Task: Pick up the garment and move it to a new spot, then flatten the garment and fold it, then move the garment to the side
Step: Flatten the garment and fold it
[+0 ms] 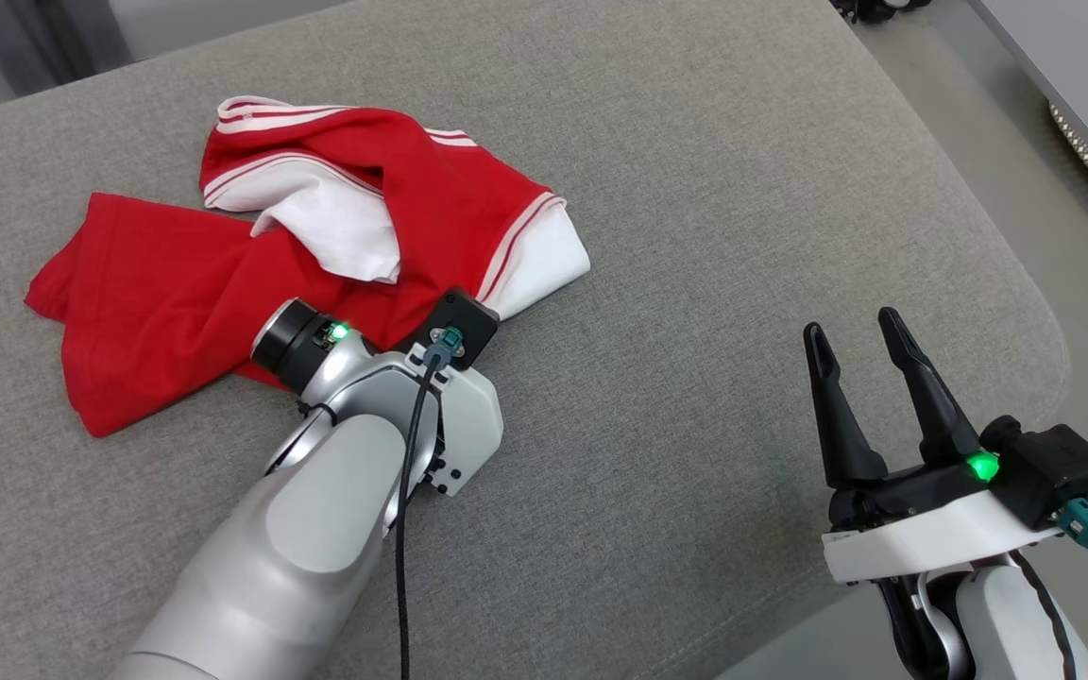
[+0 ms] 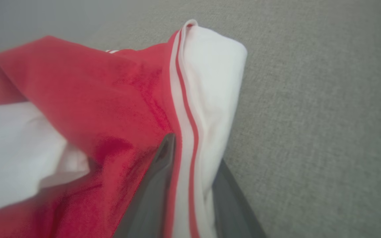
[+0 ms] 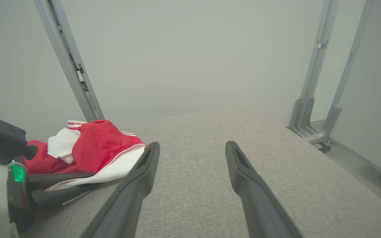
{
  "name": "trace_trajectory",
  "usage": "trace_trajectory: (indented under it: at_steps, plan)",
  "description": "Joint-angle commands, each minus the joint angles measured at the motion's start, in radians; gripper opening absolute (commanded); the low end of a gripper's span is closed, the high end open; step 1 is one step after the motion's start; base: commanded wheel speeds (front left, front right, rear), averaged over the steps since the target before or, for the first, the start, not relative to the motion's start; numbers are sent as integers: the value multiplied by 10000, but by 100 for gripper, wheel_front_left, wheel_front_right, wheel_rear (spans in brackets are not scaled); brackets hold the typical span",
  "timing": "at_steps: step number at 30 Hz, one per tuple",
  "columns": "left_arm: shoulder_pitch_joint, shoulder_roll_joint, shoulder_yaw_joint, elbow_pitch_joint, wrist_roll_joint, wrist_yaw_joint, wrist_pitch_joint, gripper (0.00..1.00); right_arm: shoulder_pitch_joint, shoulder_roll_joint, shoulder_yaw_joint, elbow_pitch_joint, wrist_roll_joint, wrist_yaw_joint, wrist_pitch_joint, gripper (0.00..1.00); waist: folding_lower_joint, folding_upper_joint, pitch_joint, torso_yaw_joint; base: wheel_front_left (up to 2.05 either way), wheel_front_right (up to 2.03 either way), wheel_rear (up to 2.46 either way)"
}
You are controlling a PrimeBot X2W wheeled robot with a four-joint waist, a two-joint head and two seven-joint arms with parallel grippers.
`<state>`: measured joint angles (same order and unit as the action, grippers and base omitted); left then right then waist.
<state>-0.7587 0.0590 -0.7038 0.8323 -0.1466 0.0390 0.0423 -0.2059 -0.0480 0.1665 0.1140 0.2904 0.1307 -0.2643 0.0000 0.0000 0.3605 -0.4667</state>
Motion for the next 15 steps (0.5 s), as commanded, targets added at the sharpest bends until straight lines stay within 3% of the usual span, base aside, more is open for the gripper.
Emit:
trace_trajectory:
  at_steps: [1, 7, 12, 15]
  plan:
    - [-79, 139, 14, 124, -20, -8, -117, 0, -52, -47, -12, 3, -29, 1, -12, 100, 0, 0, -58, 38, 0, 0, 0]
    - [-192, -34, 468, -381, -1034, -329, -1325, 0, 60, -49, 48, 122, -203, 1, -12, 100, 0, 0, -550, 252, 0, 0, 0]
    - [-401, -82, 654, -1269, -2593, -791, -2095, 0, 197, -49, 164, 306, -351, 1, -12, 100, 0, 0, -1256, 335, 0, 0, 0]
    - [-831, -77, 465, -1859, -3384, -723, -2371, 0, 317, -50, 264, 420, -411, 1, -12, 100, 0, 0, -1687, 313, 0, 0, 0]
